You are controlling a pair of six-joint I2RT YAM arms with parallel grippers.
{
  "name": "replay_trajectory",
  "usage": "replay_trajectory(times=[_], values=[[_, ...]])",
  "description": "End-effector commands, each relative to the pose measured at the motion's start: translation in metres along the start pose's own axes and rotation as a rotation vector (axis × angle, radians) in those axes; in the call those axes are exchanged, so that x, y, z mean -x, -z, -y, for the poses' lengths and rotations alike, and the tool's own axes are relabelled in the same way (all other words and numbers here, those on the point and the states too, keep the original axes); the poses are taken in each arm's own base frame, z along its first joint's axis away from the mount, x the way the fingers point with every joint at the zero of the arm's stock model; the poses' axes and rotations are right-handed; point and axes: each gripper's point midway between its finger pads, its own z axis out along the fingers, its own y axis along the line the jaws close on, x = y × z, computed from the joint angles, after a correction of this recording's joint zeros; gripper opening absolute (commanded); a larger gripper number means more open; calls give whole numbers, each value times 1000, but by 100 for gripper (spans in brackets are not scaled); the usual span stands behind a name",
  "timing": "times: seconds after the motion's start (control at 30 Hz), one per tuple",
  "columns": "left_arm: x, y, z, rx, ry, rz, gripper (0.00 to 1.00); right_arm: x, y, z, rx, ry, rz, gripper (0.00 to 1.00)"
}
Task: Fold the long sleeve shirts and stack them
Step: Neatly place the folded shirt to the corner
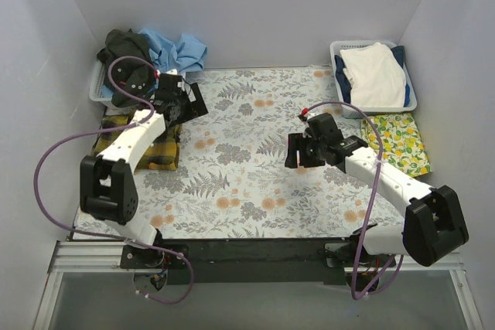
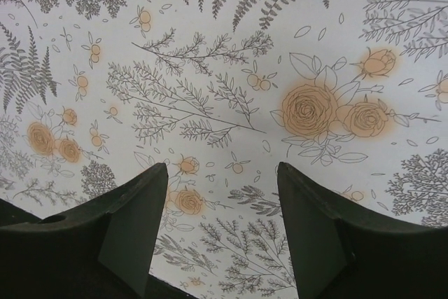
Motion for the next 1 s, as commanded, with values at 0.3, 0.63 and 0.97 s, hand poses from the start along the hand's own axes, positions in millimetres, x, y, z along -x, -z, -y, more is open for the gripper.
replay_trajectory(times=[0.3, 0.63, 0.97], values=[[-10, 114, -4, -70, -41, 202, 98, 88, 41, -9, -37, 261, 303, 82], [-29, 138, -22, -72, -32, 245, 98, 105, 65, -11, -45, 343, 407, 99], [-33, 156, -24, -107, -25, 287, 98, 102, 70, -10, -47, 347, 419, 99]])
